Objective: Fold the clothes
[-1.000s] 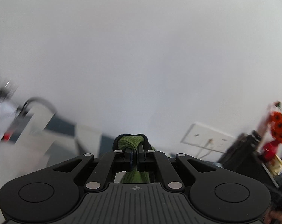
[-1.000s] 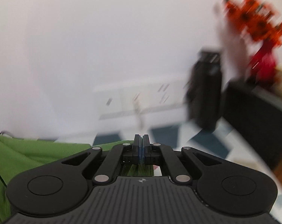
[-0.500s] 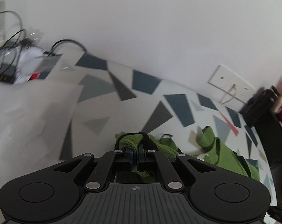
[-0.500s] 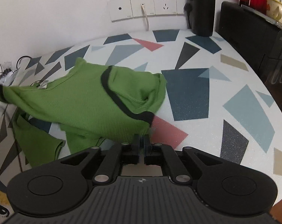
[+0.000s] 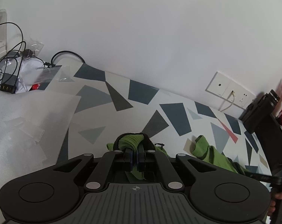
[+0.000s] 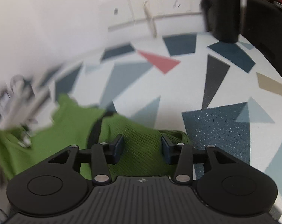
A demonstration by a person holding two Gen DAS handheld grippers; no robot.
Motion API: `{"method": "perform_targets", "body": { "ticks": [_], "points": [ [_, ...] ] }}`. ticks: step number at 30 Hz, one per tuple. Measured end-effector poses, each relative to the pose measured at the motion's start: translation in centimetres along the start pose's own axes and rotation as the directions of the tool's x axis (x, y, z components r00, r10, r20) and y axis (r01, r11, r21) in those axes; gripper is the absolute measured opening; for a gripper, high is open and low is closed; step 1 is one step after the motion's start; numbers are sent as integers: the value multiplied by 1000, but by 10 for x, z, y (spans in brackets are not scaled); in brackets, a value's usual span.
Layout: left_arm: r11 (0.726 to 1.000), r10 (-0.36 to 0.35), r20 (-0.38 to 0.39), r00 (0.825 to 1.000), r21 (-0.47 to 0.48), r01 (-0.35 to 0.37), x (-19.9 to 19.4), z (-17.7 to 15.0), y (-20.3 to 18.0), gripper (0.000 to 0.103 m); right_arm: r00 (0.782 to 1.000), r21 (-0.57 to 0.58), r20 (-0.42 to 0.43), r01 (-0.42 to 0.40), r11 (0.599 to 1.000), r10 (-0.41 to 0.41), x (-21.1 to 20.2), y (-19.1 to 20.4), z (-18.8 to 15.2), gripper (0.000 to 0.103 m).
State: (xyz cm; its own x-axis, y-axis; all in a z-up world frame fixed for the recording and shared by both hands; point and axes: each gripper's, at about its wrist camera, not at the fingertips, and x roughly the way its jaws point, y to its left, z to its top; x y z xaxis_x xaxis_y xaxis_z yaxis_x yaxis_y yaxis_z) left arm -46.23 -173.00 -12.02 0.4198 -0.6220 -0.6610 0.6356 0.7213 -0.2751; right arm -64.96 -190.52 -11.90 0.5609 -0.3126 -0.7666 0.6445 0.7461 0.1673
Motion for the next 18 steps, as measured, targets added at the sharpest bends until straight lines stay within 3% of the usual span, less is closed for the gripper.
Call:
{"method": "perform_targets", "body": {
  "ticks": [1,2,4,6,8,11,12,14,15,16,18],
  "points": [
    [1000,-1,6,1000,-5,1,-1,2,0,3,1000,-18,7,9,1000,-9,1,2,2,16],
    [1000,-3,12,1000,-10,3,-2,4,0,3,1000,-8,18,0,1000,0,0,2,6,11],
    [1000,-10,30,999,-15,10,-4,10,-2,3,996,22,93,5,1000,-7,-13,1,20,8],
    [998,-38,67,997,-39,41,-8,27,-5,3,978,60,205,21,998,-32,-34,0,38,8],
    [995,-71,114,991,-68,79,-14,47,-8,3,925,115,372,35,993,-76,-68,-1,57,8],
    [993,-94,230,969,-44,107,-35,77,-23,3,804,181,587,-19,983,-93,-122,-3,72,8],
    [993,-101,272,957,-29,113,-44,85,-28,3,763,185,640,-37,982,-92,-138,-2,74,8],
    [991,-126,342,931,-1,134,-63,97,-38,3,708,159,702,-54,986,-75,-164,1,72,8],
    [990,-135,370,919,16,139,-71,101,-42,3,690,142,721,-61,988,-61,-174,2,70,8],
    [990,-142,385,912,30,141,-77,102,-45,3,690,122,723,-65,990,-44,-182,2,67,8],
    [988,-155,386,909,45,150,-82,101,-48,3,715,89,699,-61,994,-18,-188,2,57,8]
  ]
}}
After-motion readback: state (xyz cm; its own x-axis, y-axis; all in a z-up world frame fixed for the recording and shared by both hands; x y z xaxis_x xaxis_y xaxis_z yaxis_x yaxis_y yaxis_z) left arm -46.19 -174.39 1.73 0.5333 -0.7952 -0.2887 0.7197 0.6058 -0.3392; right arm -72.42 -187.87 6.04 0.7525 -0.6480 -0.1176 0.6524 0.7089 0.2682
